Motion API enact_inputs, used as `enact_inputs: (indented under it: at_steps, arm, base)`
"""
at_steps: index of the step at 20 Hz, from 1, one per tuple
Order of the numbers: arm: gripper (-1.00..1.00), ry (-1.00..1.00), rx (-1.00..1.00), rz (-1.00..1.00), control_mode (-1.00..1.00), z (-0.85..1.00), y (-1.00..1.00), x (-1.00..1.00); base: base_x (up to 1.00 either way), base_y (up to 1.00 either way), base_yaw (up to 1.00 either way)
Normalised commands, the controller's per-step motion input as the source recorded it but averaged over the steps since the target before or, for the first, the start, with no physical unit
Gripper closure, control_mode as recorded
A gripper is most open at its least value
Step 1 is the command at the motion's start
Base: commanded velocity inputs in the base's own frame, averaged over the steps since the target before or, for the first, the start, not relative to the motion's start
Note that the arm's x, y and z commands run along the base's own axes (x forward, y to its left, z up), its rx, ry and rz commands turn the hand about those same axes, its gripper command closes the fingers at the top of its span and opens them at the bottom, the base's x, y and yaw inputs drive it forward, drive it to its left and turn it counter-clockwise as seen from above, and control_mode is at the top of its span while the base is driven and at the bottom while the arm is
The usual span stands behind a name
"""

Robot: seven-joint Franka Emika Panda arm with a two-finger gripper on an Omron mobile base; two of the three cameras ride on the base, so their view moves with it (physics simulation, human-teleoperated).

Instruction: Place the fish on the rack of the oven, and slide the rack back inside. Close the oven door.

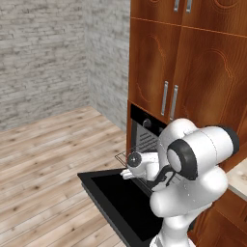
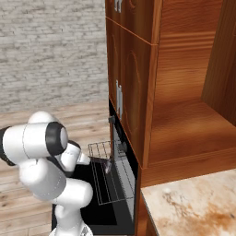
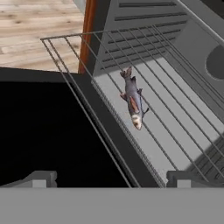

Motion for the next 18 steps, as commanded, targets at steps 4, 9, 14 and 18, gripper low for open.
enact_inputs:
  at_steps: [4,9,14,18]
  arm:
    - [-1.0,0.0,-0.12,0.16,-1.0,0.0,0.16,-0.01]
    - [-1.0,0.03,-0.11,0.13,-1.0,0.0,0.07,0.0]
    - [-1.0,0.01,-0.17,0.1,-1.0,-0.05,0.06,0.0]
    - [-1.0,0.09,-0.13,0.09,-1.0,-0.02,0.0,0.0]
  base:
    - [0.0,0.0,0.0]
    - [0.0,0.0,0.0]
    - [0.0,0.0,0.0]
    - [0.0,0.0,0.0]
